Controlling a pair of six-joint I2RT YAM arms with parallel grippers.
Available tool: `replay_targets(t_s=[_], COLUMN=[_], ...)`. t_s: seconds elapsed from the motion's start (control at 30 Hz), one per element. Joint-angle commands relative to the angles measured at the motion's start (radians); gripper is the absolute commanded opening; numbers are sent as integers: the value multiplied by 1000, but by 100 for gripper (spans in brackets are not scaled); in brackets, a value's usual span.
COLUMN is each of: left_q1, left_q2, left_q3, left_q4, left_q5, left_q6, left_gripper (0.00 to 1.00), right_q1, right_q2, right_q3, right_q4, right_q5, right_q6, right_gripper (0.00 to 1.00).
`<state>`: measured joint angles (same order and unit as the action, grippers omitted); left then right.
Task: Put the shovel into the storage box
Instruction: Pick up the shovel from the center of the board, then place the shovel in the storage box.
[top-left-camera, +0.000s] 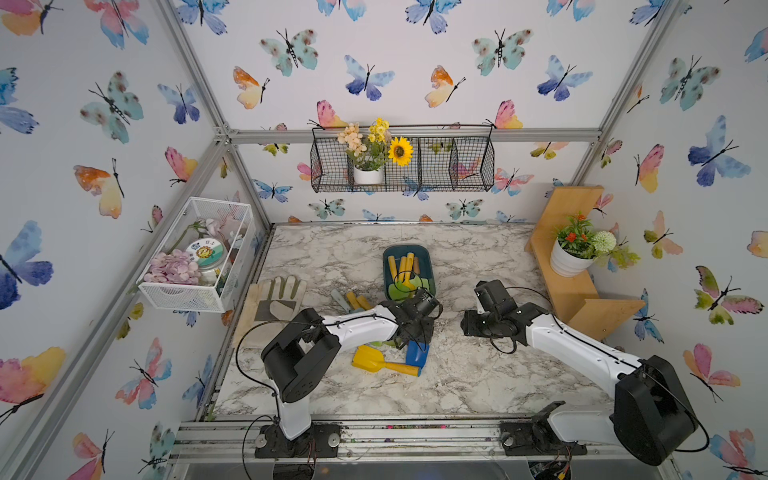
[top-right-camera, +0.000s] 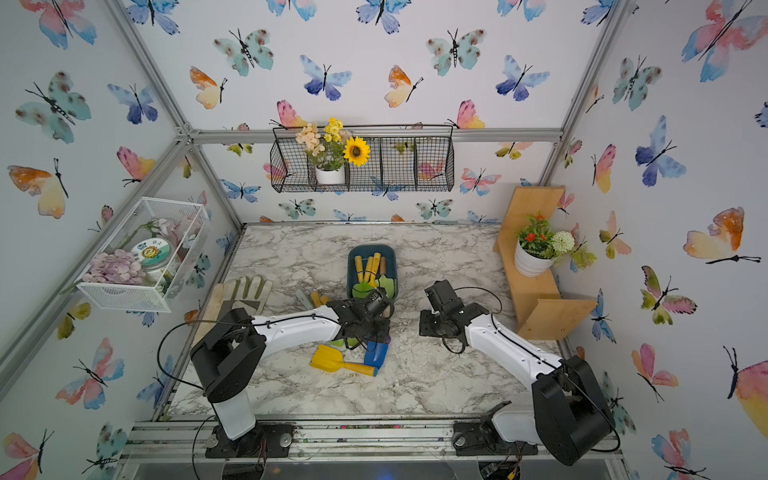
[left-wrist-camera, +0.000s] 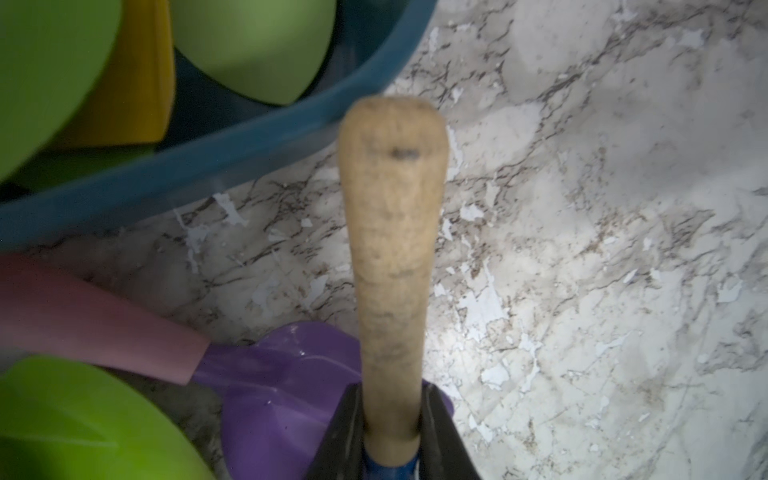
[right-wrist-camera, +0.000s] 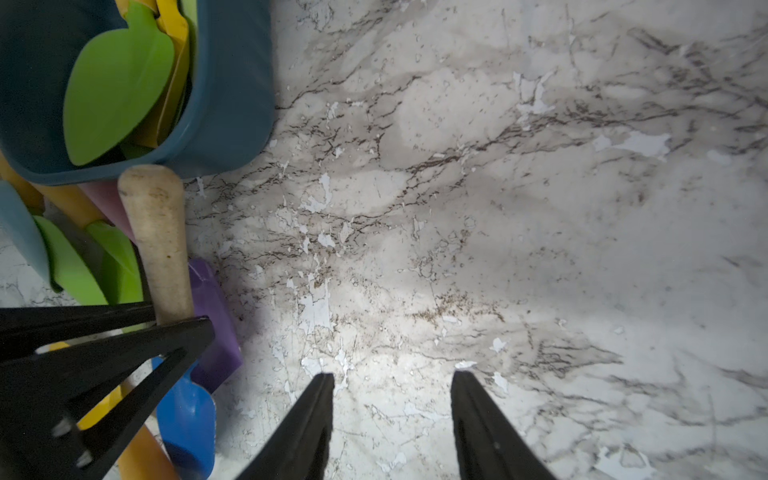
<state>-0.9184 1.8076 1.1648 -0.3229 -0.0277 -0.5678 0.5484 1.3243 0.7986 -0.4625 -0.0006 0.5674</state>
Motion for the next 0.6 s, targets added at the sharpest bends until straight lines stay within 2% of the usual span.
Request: replay_targets(t_s=[0.0, 0.57], left_q1=[-4, -1], left_q2=[-7, -23], left_q3=[40, 180], left_q4=[-15, -57], left_q5=[6, 35], left_q6=[6, 18], left_gripper=[6, 4], right_q1=[-5, -7], right_q2=[-28, -53], right_q3=[-15, 12], right_q4=[-2, -10], right_q5=[-4, 31], right_q6=[14, 28], right_gripper=[50, 52])
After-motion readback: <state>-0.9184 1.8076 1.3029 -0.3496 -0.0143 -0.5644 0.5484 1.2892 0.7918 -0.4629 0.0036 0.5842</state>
